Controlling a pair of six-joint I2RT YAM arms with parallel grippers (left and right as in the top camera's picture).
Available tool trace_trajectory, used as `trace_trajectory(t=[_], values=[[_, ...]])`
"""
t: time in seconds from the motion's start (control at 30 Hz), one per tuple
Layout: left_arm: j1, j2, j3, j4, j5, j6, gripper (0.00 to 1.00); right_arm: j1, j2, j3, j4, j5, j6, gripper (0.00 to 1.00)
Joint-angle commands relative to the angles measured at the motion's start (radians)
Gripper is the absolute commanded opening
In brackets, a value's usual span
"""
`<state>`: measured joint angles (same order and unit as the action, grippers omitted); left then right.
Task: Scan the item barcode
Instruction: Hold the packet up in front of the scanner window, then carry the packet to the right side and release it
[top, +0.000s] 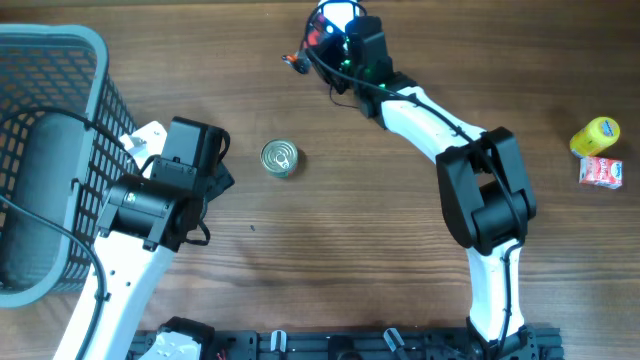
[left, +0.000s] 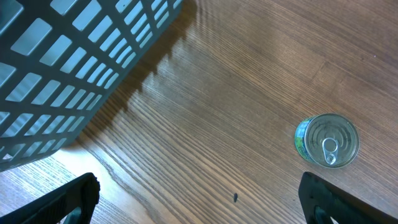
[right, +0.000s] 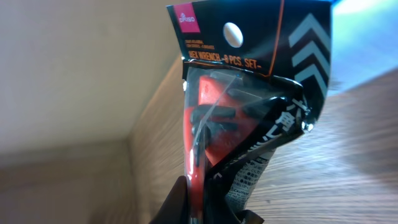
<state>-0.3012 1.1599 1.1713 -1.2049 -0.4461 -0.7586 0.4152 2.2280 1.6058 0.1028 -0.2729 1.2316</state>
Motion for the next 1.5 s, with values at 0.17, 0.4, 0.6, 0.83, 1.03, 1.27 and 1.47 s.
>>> trace_trajectory(t=[0.17,0.4,0.6,0.83,1.03,1.27,1.47], values=[[-0.002,0.0,0.004,-0.001,-0.024,-0.013,1.0,-0.038,-0.002,0.023,0.013,-0.011,0.017,0.05],[-0.002,0.0,0.004,-0.009,-0.023,-0.013,1.0,-0.032,0.0,0.023,0.068,-0.23,0.115,0.05],[-0.002,0.0,0.004,-0.011,-0.024,-0.013,1.0,-0.033,0.0,0.023,0.08,-0.291,0.234,0.05],[-0.002,0.0,0.004,-0.026,-0.024,-0.013,1.0,-0.036,0.002,0.023,0.092,-0.303,0.28,0.04],[-0.002,0.0,0.004,-0.034,-0.024,-0.013,1.0,-0.041,0.002,0.023,0.091,-0.225,0.177,0.05],[-0.002,0.0,0.004,-0.044,-0.024,-0.013,1.0,-0.079,0.002,0.023,0.073,-0.099,-0.123,0.04],[-0.002,0.0,0.004,-0.042,-0.024,-0.013,1.0,-0.093,0.089,0.023,0.2,-0.14,0.034,0.05]])
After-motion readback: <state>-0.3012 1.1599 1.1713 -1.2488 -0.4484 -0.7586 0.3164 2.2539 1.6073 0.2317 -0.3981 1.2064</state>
